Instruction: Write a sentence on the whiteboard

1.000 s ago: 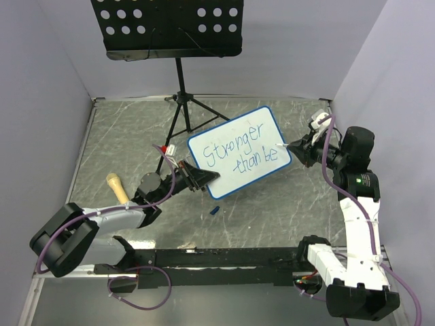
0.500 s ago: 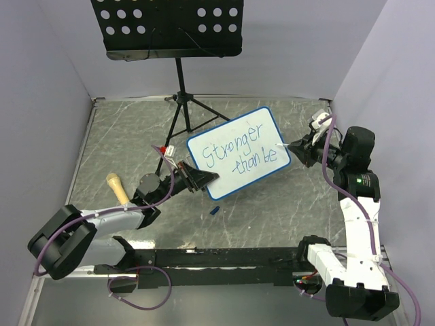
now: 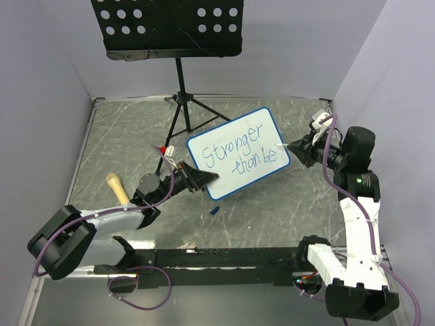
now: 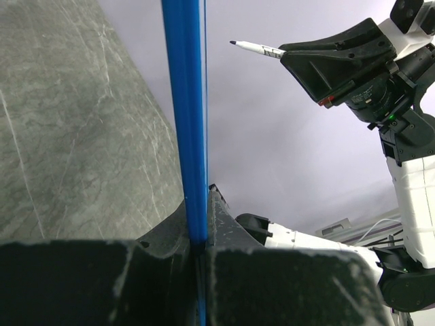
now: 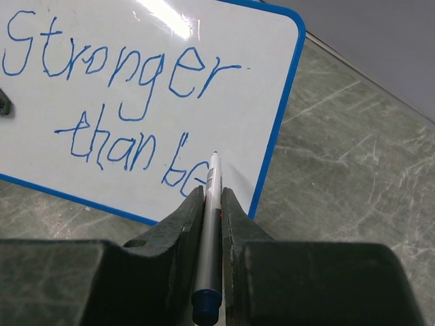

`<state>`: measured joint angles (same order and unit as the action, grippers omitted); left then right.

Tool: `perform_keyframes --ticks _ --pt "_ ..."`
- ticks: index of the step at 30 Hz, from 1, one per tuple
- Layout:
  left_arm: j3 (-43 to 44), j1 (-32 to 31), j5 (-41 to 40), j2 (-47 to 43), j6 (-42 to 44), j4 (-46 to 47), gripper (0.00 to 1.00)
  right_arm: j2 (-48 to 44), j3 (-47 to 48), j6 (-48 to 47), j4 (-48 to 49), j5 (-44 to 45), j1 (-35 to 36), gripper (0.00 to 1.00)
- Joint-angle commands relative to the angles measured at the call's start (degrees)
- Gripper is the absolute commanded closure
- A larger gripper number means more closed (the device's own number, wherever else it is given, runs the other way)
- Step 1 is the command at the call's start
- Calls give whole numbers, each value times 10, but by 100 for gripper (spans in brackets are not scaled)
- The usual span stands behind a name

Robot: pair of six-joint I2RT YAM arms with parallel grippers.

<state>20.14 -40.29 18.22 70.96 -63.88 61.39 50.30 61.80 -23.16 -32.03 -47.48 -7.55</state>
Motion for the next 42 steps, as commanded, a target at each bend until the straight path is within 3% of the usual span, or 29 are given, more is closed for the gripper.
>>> perform_keyframes --ticks 1,42 --pt "22 3 9 -22 8 80 99 -8 0 8 30 -16 -4 100" --pt "18 7 29 -35 2 100 99 11 -19 -15 54 7 -15 100"
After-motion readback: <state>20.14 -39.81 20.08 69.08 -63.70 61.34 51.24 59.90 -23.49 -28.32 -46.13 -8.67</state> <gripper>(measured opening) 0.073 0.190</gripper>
